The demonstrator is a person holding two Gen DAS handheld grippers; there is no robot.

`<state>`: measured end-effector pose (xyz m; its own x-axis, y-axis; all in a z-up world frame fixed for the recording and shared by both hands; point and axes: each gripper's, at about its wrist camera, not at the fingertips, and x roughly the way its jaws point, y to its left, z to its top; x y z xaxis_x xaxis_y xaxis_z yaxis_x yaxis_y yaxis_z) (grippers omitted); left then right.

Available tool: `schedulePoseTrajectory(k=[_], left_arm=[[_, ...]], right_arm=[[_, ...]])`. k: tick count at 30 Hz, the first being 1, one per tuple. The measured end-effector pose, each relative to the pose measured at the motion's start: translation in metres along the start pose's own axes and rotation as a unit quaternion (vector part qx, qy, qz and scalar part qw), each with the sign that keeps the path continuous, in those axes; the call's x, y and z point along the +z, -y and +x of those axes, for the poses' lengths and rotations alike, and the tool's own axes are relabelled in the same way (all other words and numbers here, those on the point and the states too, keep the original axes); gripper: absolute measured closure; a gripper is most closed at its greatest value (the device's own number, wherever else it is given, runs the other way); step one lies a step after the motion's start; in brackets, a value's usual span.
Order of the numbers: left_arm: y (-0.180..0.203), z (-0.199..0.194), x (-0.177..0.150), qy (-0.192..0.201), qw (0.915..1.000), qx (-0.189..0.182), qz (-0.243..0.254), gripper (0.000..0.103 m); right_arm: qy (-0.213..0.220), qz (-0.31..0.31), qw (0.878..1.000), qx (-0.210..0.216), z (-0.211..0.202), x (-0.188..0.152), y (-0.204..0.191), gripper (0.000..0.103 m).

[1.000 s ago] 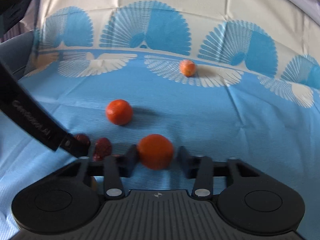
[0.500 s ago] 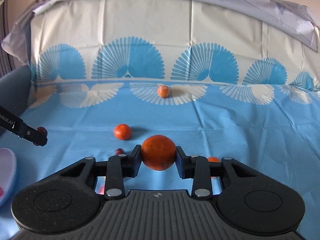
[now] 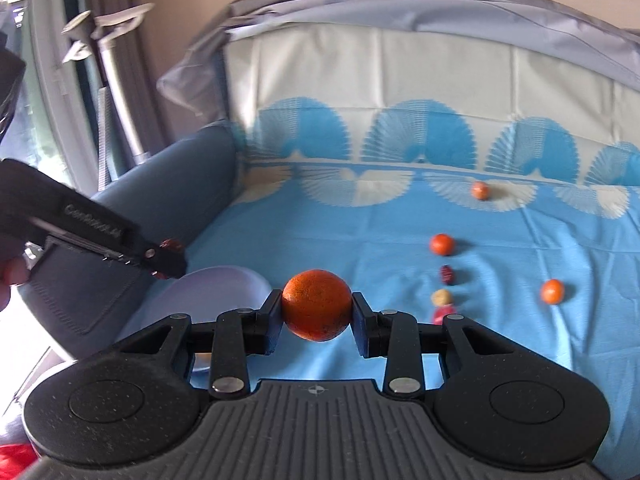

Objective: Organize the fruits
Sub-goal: 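Carry the date with the left gripper while the right carries the mandarin to the plate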

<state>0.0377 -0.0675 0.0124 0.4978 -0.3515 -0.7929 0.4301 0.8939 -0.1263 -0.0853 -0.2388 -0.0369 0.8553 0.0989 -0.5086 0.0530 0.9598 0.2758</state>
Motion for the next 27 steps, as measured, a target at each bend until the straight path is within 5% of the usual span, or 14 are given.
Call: schedulePoseTrajectory(k=[11, 27], left_arm=[[-0.047, -0.073, -0.046, 0.025, 0.9989, 0.002, -0.04, 0.082], [-0.074, -0.097, -0.061, 0.064, 0.9949, 0.011, -0.077, 0.082]], right_arm=[[-0.02, -0.04, 0.999, 0.022, -0.04, -0.009, -0.081, 0.066], [-0.027, -0.081, 0.996, 0.033, -0.047, 0.001, -0.117, 0.066]])
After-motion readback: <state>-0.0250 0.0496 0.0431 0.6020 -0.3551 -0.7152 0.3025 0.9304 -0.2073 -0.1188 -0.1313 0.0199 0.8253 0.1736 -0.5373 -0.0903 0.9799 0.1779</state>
